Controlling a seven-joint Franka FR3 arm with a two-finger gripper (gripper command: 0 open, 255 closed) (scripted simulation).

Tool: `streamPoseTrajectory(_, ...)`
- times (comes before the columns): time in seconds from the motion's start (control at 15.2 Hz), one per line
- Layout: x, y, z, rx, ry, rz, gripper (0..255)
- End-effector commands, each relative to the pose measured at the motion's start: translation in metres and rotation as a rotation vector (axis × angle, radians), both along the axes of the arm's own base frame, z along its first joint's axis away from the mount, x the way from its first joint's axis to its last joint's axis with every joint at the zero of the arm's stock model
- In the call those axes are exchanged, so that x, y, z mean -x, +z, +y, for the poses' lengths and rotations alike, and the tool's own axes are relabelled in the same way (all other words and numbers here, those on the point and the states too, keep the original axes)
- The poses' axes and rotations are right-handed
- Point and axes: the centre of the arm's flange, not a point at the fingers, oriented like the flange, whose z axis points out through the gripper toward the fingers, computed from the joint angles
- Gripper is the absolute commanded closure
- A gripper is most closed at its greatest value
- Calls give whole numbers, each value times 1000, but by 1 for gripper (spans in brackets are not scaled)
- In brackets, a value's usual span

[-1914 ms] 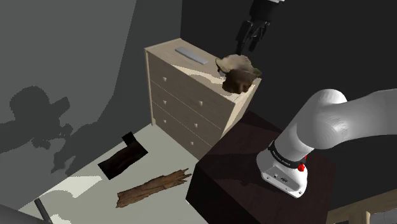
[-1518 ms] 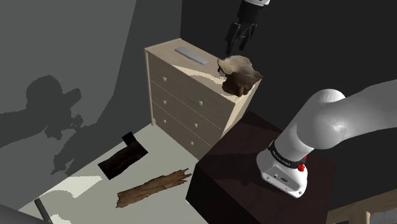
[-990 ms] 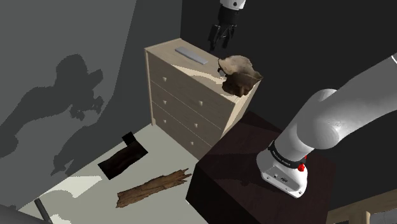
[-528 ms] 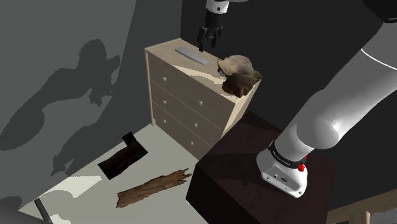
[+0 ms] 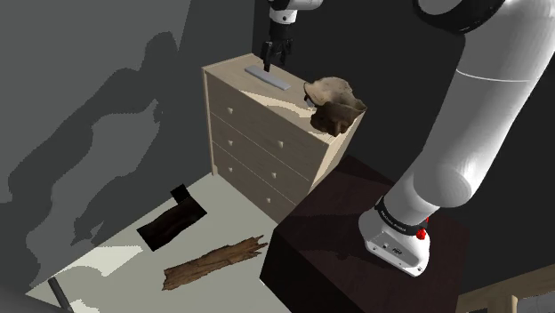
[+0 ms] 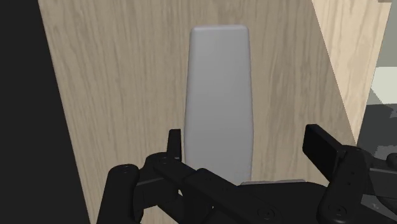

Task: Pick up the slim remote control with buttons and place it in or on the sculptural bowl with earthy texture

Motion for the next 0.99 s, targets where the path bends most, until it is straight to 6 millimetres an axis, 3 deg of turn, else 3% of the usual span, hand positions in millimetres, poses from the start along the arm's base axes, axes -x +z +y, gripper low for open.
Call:
streamPoseTrajectory(0.0,-24,-13,-6,5,9,1,0)
streamPoseTrajectory(0.59,-30,-55,-7,6,10,1,0)
streamPoseTrajectory(0.92,-30,-55,-7,6,10,1,0)
